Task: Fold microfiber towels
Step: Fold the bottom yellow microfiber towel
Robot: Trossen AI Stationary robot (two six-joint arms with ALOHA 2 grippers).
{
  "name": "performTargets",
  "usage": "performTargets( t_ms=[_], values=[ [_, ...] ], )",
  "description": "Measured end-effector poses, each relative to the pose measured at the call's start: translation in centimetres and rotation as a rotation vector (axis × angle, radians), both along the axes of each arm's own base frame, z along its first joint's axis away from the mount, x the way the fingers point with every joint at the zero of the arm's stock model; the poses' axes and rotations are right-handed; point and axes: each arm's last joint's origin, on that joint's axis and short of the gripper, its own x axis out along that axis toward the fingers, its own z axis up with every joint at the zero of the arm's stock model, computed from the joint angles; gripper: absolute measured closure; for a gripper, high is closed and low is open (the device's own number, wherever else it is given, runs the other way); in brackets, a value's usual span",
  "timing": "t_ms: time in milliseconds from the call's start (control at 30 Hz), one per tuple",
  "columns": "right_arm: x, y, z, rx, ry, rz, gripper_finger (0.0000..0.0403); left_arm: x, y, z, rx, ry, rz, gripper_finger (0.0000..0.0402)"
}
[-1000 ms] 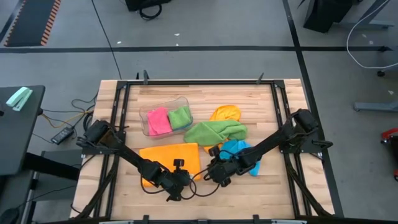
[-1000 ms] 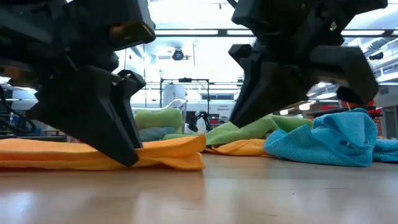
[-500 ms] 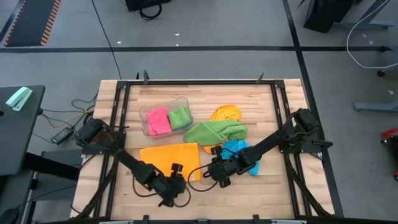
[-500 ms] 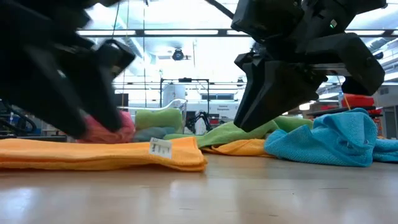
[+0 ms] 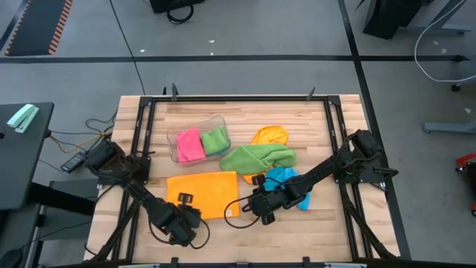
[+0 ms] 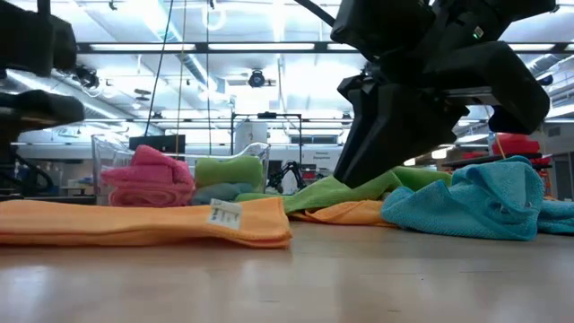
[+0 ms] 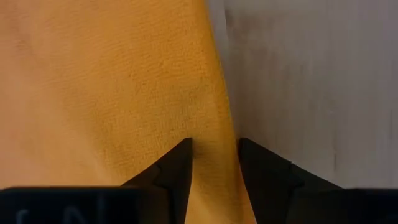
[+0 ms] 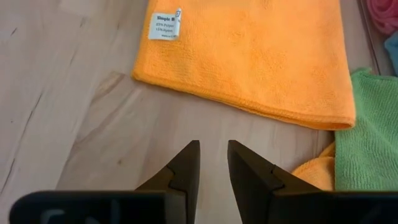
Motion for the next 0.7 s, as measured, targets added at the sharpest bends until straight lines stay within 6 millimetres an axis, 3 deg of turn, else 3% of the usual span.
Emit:
performTargets(
  t_ms=[533,700],
  values=[
    [0.1,0.0,0.0,0.028,-0.012,-0.031,0.0311,-1.0,-1.1,2.3,0.033,0.095,0.015,0.0251],
    [0.1,0.0,0.0,0.030,-0.013,-0.033,0.0311,-2.1,-1.1,2.5,0.094,0.155,-0.012,0.0245]
  ],
)
